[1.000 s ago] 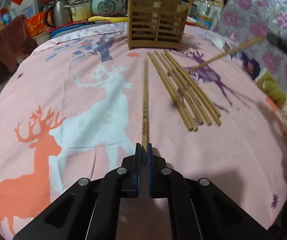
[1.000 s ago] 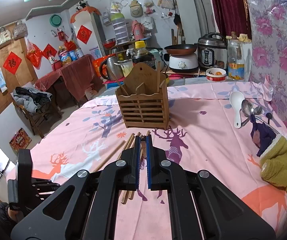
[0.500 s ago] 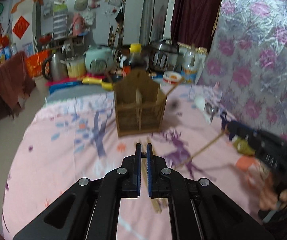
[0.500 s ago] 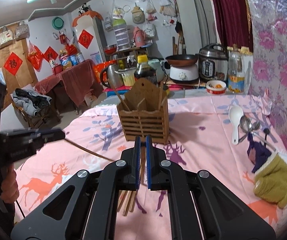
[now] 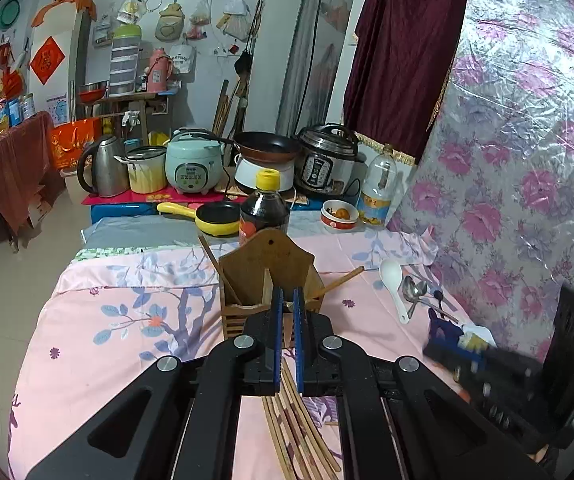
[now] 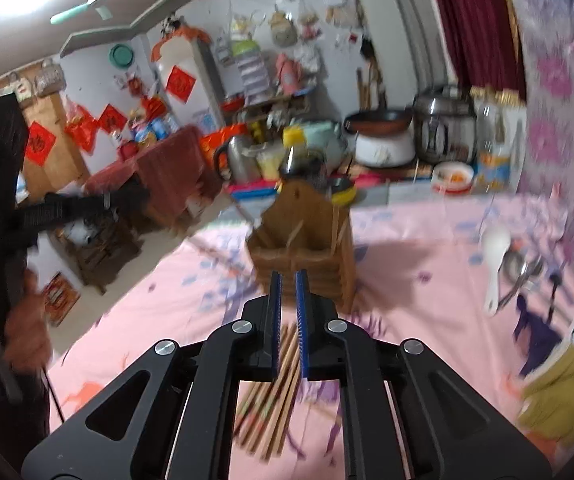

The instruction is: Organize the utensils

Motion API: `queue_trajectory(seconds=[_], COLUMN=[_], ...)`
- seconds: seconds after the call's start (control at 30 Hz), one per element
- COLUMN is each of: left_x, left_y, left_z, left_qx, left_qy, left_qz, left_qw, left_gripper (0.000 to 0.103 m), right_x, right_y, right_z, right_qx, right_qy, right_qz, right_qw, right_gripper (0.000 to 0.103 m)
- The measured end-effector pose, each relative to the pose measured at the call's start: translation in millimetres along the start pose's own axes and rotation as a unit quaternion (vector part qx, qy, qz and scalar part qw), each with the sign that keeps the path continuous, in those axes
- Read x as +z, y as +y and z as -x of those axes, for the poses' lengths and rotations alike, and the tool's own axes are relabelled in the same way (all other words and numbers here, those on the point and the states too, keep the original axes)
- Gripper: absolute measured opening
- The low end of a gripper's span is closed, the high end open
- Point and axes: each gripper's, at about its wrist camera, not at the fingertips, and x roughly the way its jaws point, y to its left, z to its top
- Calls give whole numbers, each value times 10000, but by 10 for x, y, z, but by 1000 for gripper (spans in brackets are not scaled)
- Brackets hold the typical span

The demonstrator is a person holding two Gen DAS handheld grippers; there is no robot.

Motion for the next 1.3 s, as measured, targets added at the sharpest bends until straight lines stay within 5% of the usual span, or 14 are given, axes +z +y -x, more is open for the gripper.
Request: queue_trajectory(seconds=[0.17, 0.3, 0.43, 0.6, 0.93, 1.0, 1.03, 1.07, 1.3], left_x=[-73, -139, -203, -252, -259, -255, -257, -257, -253], left_y=[71, 44, 10, 21, 73, 87, 91, 95, 121], left_z=[-9, 9, 19, 65, -40, -85, -102, -124, -210], left_qx=[-18, -39, -53, 41, 128, 126, 130, 136, 160], left_qy=[86, 48, 68, 73, 164, 196, 207, 224, 300], left_qz=[30, -35, -85, -109, -75, -52, -47, -43, -13], left_qw=[10000, 10000, 9999, 9999, 9998, 9997, 9997, 9996, 9994], left_gripper=[5, 5, 5, 5, 5, 5, 5, 5, 5], right_x=[-679, -1248, -1471, -1437, -1141, -1119, -1120, -1140, -1151], right_y=[-330, -771, -1116, -1426, -1619, -1672, -1692, -1711, -1777], right_z=[-14, 11, -100, -317, -819, -860, -913, -957, -963], right_qx=[-56, -245, -551, -450, -821, -881, -902, -855, -409], right_qy=[1006, 1929, 2382, 2134, 1722, 1642, 1649, 1673, 1466], right_qz=[-402, -1237, -1831, -2679, -3108, -3228, -3258, -3301, -3479], right_qw=[9941, 9731, 9522, 9384, 9311, 9279, 9266, 9250, 9251], right_gripper=[19, 22, 47, 48, 46, 36, 18, 14, 1])
